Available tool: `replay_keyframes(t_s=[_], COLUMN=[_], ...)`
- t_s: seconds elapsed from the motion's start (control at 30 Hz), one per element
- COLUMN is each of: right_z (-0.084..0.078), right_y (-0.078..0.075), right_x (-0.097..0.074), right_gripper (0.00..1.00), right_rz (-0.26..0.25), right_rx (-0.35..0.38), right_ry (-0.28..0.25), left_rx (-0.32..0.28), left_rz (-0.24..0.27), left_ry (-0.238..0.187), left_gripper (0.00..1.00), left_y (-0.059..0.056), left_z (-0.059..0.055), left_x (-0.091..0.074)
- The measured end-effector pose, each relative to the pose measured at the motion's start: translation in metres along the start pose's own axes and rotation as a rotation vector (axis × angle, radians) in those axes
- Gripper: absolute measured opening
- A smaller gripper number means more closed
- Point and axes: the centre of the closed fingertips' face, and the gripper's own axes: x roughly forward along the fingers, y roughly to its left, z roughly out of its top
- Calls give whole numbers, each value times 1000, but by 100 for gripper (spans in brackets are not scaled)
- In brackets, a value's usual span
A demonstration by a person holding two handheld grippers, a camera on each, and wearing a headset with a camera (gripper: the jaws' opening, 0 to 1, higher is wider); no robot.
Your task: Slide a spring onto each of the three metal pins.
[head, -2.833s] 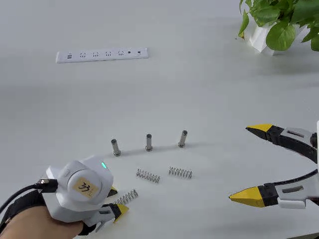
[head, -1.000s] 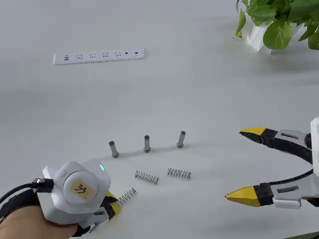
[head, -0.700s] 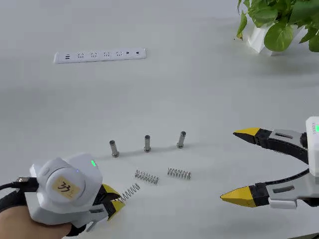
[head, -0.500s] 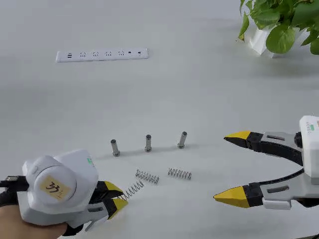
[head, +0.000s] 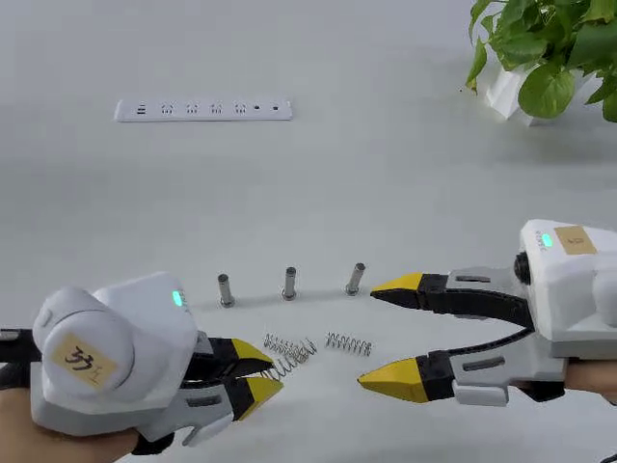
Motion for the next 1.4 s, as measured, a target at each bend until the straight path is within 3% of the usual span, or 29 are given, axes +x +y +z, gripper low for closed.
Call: replay_keyframes(t_s=[0.17, 0.63, 1.03, 1.4], right_z=[11, 15, 24, 28], right_y=[7, 16, 18, 20], right_x=[7, 13, 9, 10], right_gripper=[38, 20, 8, 7], right_rz=[42, 112, 133, 133], right_rx=[40, 85, 119, 116], right_ry=[-34, -43, -82, -76], left_rx=[10, 12, 6, -2], left_rz=[-18, -67, -82, -90], left_ry=[-36, -123, -167, -180], left_gripper=[6, 6, 6, 6], left_y=[-4, -15, -17, -17], left_z=[10, 29, 39, 40], left_x=[-2, -7, -9, -9])
